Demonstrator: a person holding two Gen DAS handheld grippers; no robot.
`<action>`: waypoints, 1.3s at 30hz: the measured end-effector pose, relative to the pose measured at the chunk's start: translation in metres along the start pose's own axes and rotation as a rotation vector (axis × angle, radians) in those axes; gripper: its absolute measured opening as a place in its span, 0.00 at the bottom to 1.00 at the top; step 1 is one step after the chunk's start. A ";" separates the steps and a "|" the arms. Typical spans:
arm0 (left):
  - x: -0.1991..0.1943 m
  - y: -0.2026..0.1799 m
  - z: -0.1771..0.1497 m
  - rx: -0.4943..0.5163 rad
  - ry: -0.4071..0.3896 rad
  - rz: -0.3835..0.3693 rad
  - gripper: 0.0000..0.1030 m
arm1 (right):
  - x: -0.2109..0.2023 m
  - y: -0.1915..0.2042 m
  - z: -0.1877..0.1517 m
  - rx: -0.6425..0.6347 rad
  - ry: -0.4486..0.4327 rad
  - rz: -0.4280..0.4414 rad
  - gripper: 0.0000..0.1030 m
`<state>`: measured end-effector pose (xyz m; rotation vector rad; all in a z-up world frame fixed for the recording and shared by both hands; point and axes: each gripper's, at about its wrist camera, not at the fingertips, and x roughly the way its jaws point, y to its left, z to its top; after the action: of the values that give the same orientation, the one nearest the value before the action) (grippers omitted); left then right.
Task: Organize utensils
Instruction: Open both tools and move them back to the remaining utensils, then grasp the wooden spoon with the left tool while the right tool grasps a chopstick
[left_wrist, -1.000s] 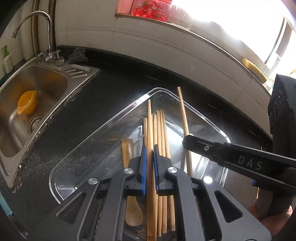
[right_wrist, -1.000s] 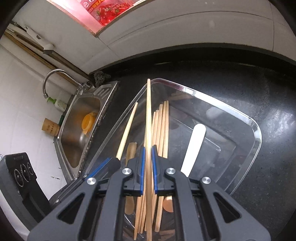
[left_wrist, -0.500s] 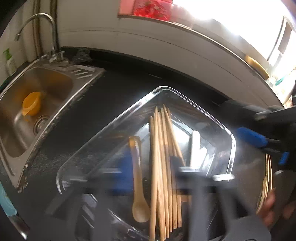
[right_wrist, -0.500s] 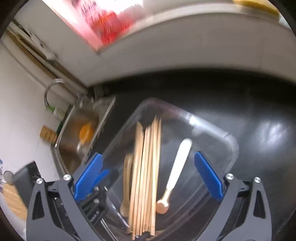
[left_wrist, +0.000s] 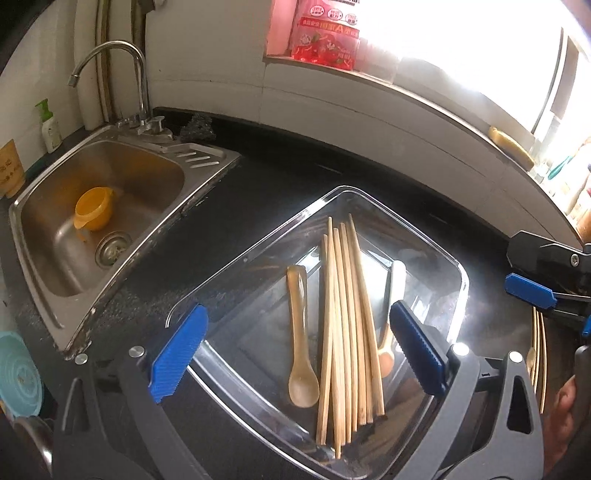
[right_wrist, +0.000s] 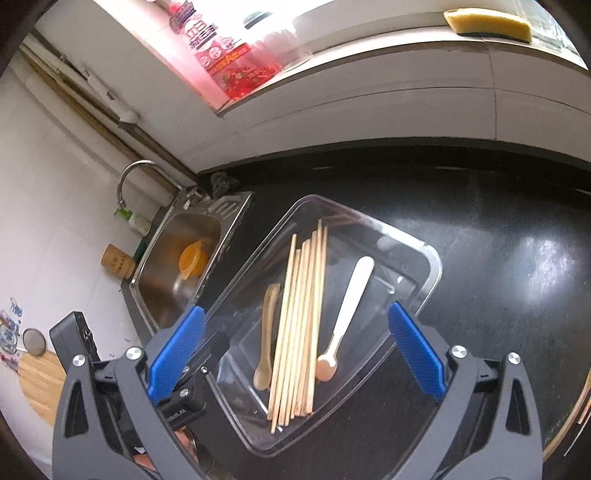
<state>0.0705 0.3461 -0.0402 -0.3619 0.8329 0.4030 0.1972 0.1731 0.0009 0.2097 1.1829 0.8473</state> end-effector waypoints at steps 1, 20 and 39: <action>-0.003 0.000 -0.001 0.000 -0.004 0.003 0.93 | -0.002 0.002 -0.001 -0.008 -0.001 0.002 0.94; -0.030 -0.153 -0.052 0.253 -0.008 -0.169 0.93 | -0.156 -0.125 -0.059 0.021 -0.192 -0.354 0.94; 0.033 -0.331 -0.155 0.669 0.108 -0.270 0.91 | -0.240 -0.270 -0.155 0.151 -0.212 -0.623 0.94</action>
<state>0.1504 -0.0050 -0.1114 0.1300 0.9580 -0.1569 0.1603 -0.2167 -0.0374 0.0430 1.0256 0.1848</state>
